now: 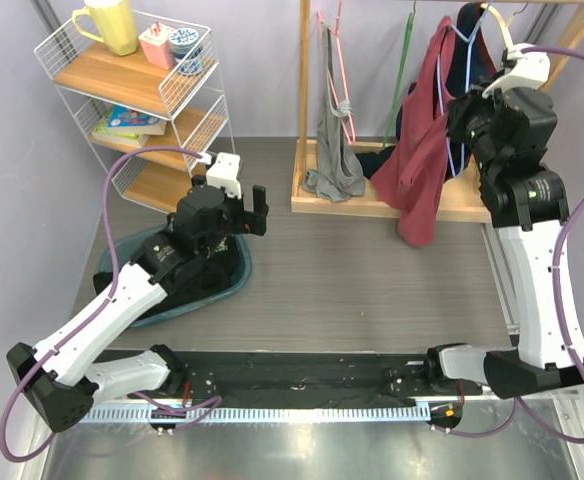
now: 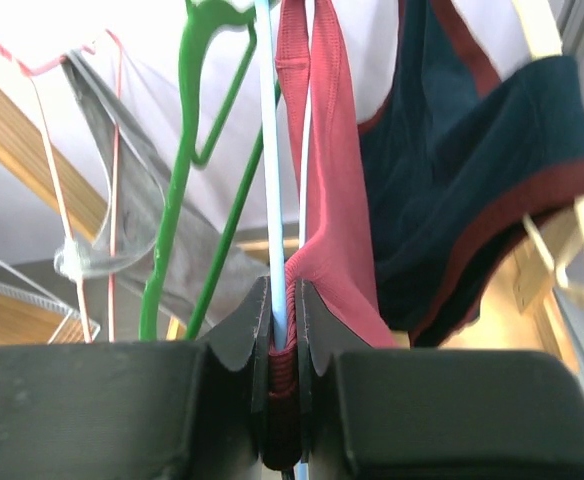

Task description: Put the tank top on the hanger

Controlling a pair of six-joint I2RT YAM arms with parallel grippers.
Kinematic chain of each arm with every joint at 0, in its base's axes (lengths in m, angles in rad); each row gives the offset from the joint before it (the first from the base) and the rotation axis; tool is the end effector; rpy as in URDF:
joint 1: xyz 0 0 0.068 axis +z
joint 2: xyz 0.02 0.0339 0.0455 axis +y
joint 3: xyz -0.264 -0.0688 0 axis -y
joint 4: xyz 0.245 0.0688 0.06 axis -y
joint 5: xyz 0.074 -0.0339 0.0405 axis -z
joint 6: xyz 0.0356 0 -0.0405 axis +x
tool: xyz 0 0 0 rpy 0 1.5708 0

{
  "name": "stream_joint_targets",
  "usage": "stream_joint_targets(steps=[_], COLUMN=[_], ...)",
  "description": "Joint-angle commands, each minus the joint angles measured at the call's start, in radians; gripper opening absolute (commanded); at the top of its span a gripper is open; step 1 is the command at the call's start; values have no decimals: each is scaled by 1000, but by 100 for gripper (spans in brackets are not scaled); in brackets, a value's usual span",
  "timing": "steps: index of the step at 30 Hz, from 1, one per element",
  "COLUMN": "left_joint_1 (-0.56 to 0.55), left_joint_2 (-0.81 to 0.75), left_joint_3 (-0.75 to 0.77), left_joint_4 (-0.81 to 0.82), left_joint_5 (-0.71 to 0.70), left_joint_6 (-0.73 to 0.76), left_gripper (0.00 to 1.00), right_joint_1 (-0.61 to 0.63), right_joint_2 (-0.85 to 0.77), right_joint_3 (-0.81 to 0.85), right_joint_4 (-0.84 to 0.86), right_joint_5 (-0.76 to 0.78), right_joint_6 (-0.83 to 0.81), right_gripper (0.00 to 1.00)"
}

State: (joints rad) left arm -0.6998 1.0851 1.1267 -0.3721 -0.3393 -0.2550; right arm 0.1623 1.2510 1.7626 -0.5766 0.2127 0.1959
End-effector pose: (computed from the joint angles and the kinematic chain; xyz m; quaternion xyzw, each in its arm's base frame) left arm 0.1918 -0.1460 0.3822 0.0812 0.8040 -0.1412 0.5719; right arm 0.2280 0.0297 0.5293 0.0848 0.7243 0.0449 0.6828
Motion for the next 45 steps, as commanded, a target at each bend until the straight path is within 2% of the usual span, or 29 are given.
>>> stream_joint_targets(steps=[1, 9, 14, 37, 45], left_joint_1=[3, 3, 3, 3, 3], left_joint_2=[-21, -27, -21, -16, -14], left_joint_3=[-2, -2, -1, -1, -1], left_joint_4=[29, 29, 29, 24, 24], left_joint_5=[8, 6, 16, 16, 19], left_joint_6=[-4, -3, -1, 5, 5], left_gripper=[100, 100, 100, 100, 100], right_joint_1=[-36, -139, -150, -196, -196], right_joint_2=[62, 157, 208, 329, 303], right_joint_3=[121, 202, 232, 218, 155], right_joint_4=[81, 112, 127, 101, 101], right_joint_5=[-62, -174, -246, -292, -282], right_joint_6=[-26, 10, 28, 42, 46], right_gripper=[1, 1, 1, 1, 1])
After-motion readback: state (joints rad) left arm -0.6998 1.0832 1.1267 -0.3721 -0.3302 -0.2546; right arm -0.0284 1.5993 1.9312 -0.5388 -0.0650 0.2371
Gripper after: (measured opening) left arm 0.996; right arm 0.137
